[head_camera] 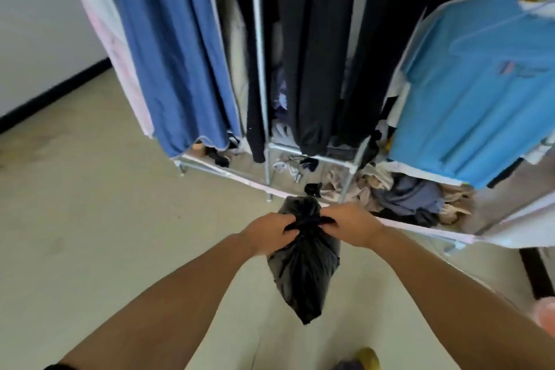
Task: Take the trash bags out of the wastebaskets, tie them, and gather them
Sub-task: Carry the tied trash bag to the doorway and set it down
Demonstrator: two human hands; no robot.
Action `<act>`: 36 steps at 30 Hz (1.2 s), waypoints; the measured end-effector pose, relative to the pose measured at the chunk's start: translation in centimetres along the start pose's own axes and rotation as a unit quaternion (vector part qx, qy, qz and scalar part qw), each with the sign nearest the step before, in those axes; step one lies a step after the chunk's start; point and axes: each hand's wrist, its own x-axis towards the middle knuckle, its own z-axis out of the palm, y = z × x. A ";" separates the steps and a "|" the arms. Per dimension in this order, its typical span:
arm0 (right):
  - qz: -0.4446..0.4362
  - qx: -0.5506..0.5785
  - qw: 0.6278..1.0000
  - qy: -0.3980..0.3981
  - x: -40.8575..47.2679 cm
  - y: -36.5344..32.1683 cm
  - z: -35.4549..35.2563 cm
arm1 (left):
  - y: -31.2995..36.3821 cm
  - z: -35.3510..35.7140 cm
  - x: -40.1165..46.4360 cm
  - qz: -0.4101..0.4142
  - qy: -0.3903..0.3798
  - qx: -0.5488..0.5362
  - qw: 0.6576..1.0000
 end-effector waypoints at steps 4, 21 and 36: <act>-0.093 -0.002 0.995 -0.022 8.7 -10.2 -0.2 | -8.3 -4.6 -7.9 -0.093 0.043 -0.007 0.995; -0.338 0.041 0.929 -0.143 39.4 -40.1 1.5 | -36.9 -17.7 -23.3 -0.375 0.185 -0.075 0.905; -0.391 0.011 0.905 -0.168 69.1 -51.7 -2.9 | -61.4 -35.4 -18.3 -0.417 0.210 -0.083 0.881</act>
